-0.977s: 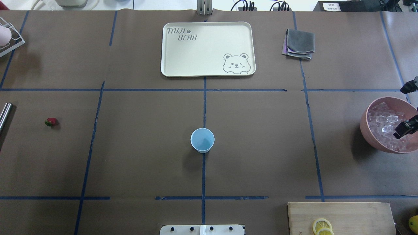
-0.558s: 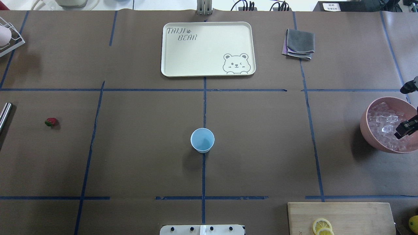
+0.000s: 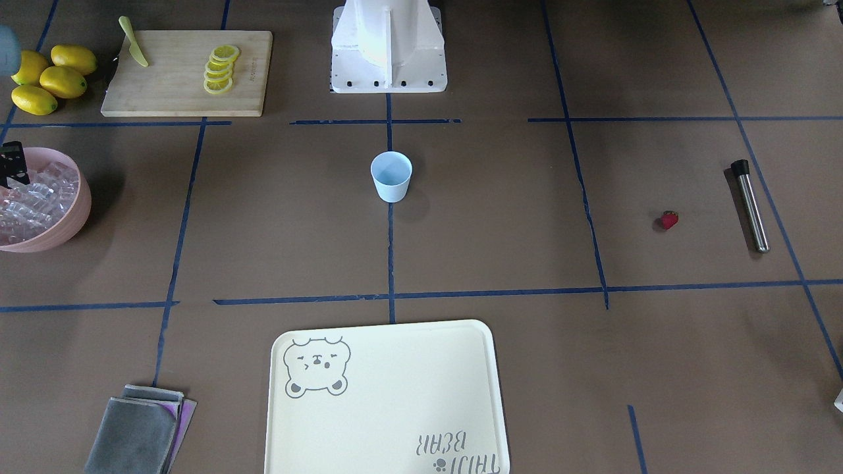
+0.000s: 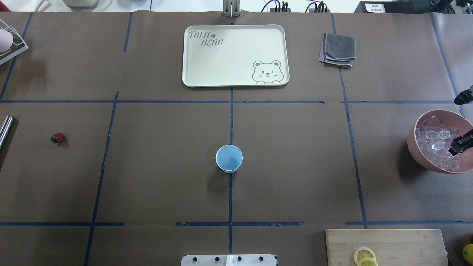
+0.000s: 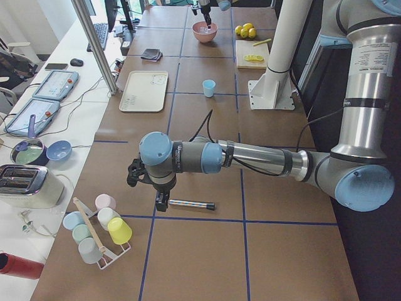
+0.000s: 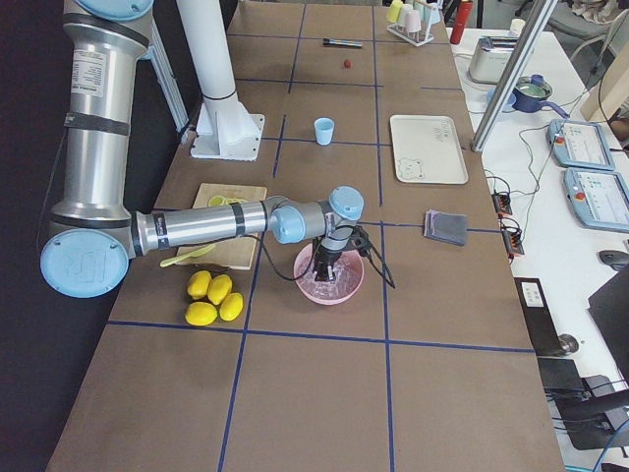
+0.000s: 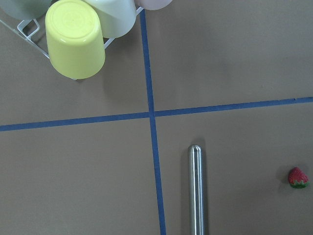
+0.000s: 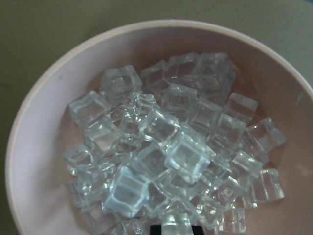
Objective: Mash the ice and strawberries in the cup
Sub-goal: 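Lower the right gripper into the bowl and grasp an ice cube, then carry the ice cube with the right gripper over the light-blue cup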
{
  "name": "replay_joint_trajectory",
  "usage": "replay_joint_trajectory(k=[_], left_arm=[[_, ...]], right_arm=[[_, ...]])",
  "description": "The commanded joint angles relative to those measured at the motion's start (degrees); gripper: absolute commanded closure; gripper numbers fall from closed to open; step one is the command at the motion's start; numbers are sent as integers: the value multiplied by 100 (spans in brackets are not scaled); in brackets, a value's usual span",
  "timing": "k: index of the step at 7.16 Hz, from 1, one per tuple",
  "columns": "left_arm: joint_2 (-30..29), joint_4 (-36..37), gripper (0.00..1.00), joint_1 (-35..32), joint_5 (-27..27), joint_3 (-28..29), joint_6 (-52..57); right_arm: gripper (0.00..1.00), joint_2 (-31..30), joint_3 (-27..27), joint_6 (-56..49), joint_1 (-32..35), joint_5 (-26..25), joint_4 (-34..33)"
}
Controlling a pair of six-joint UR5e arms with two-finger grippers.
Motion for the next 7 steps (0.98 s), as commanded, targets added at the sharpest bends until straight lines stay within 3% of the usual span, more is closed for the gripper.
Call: replay_joint_trajectory(k=[1, 3, 4, 7], left_arm=[[12, 9, 0, 0, -12, 0, 0], [21, 9, 0, 0, -12, 0, -9], [47, 9, 0, 0, -20, 0, 0], [65, 9, 0, 0, -21, 9, -9]], right_arm=[[100, -257, 489, -10, 291, 8, -56], [100, -250, 726, -19, 660, 34, -161], [100, -49, 1128, -2, 801, -18, -762], [100, 1705, 1071, 697, 611, 25, -1715]])
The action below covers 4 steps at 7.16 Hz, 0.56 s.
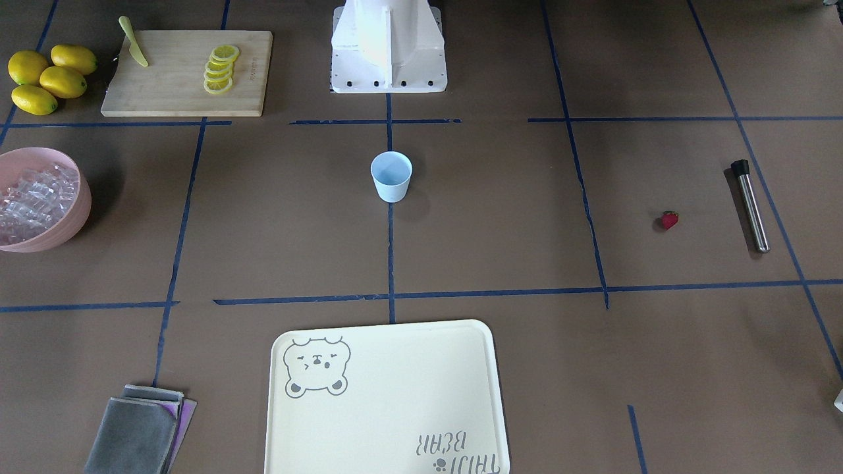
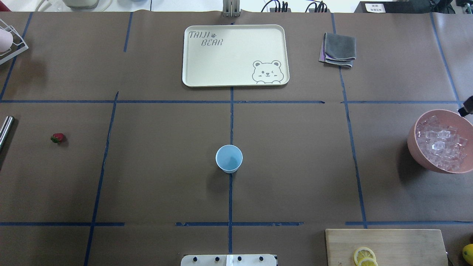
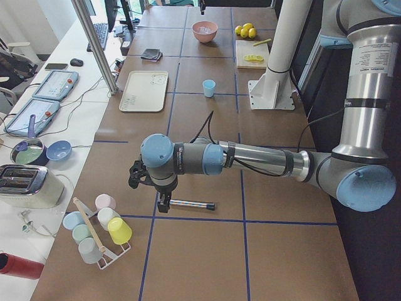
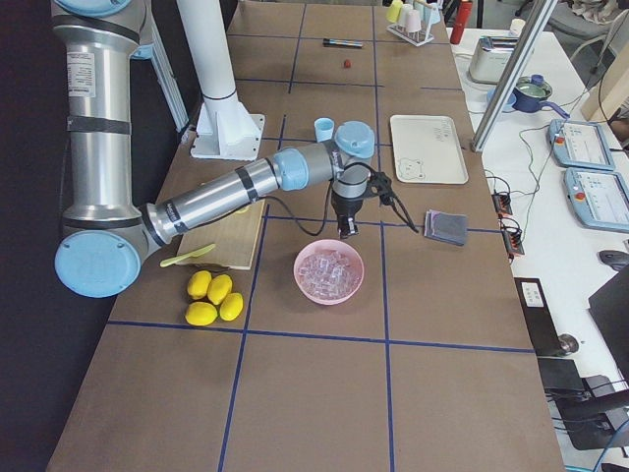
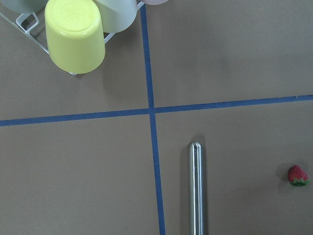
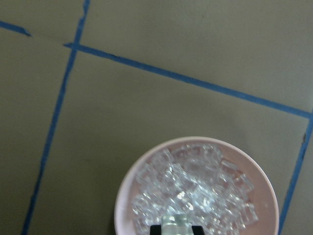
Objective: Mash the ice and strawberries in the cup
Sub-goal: 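Carry the ice cube with the right gripper over the light-blue cup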
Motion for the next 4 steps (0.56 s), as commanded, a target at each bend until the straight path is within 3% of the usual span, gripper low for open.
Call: replay_joint_trajectory(k=[1, 3, 4], left_arm=[[11, 0, 0, 0, 0, 4, 8], [11, 9, 0, 0, -9, 4, -1], [11, 9, 0, 0, -9, 4, -1]], right_arm=[[100, 1241, -41, 1093, -556, -3, -465], [100, 2138, -103, 2832, -1600, -99, -466], [100, 2560, -138, 3763, -2215, -448, -457]])
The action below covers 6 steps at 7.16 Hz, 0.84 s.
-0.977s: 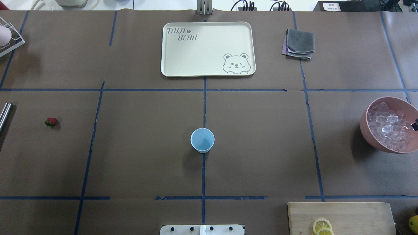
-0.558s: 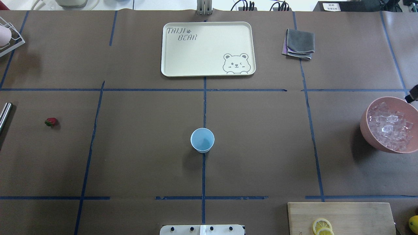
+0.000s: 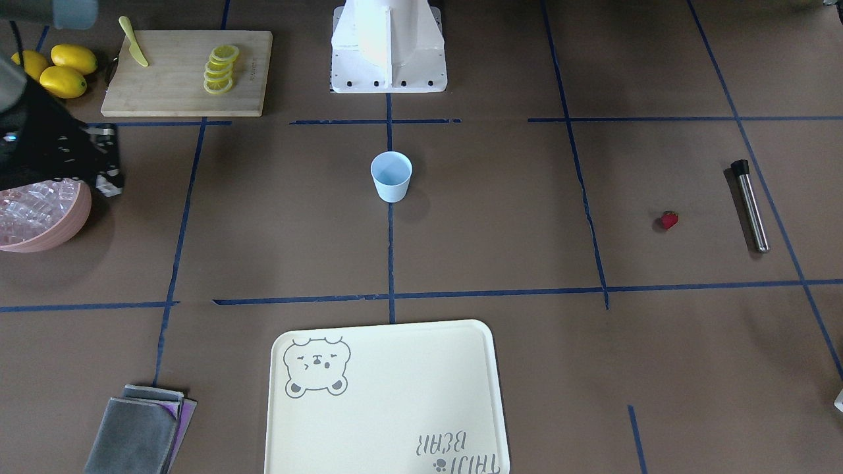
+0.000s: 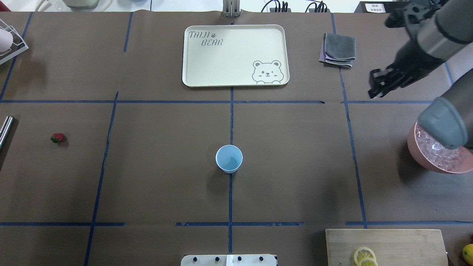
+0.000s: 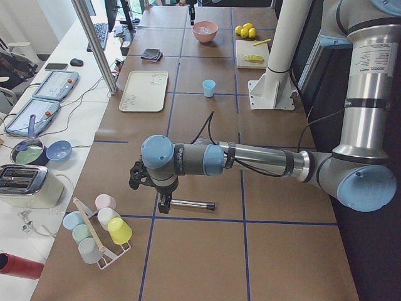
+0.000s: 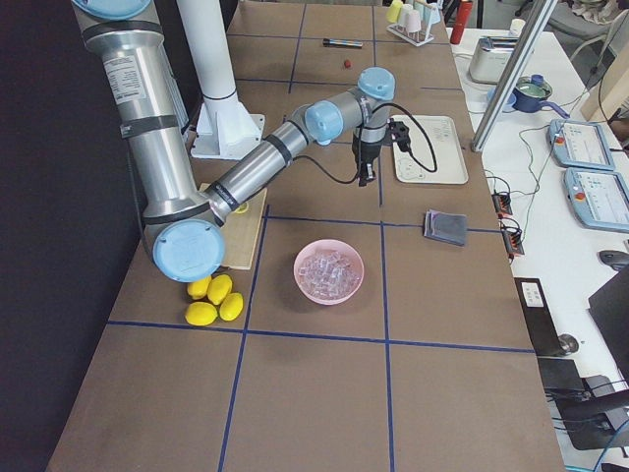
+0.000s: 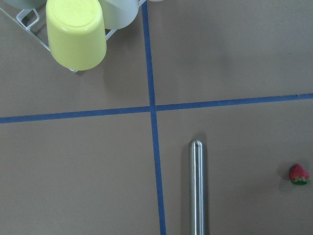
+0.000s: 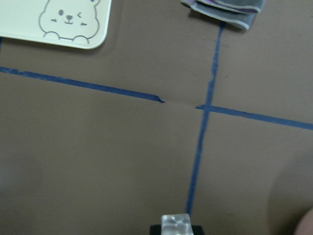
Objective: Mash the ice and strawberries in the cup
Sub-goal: 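Carry the ice cube with the right gripper over the light-blue cup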
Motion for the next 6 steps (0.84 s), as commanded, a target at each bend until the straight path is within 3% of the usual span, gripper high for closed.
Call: replay_joint_trajectory(k=[1, 4, 6], left_arm=[[9, 1, 0, 0, 6, 0, -1], [0, 1, 0, 0, 6, 18, -1], [0, 1, 0, 0, 6, 26, -1]], right_arm=[[100, 957, -184, 1710, -1262, -683, -2], [99, 1776, -614, 2988, -2398, -1599, 42], [99, 2383, -1211, 3455, -2830, -2039, 68]])
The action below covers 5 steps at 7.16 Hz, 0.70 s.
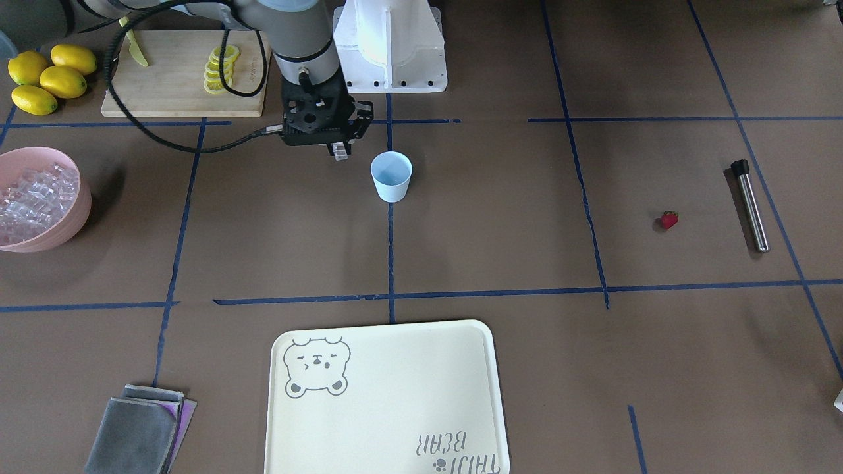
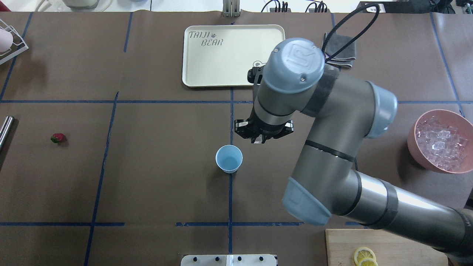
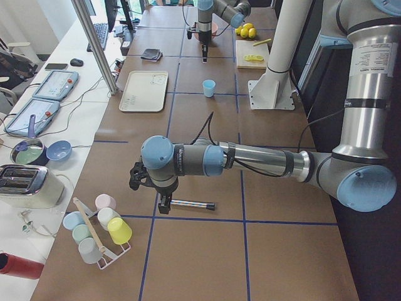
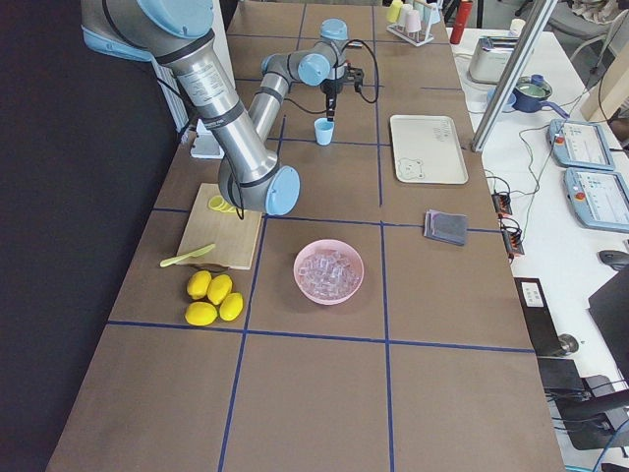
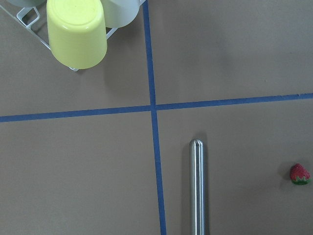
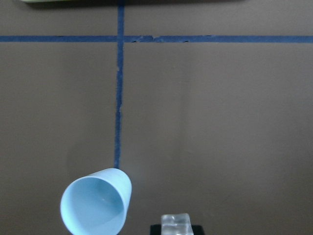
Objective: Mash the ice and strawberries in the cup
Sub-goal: 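Carry the ice cube with the right gripper over the light-blue cup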
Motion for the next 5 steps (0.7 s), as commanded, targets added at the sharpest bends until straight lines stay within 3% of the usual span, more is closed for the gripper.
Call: replay_joint_trajectory(k=[1, 5], left_arm=[[0, 0, 0, 0, 0, 16, 0], [0, 0, 0, 0, 0, -1, 0]], right_arm=[[99, 306, -401, 304, -354, -299, 236], [97, 403, -902, 322, -486, -326, 370]])
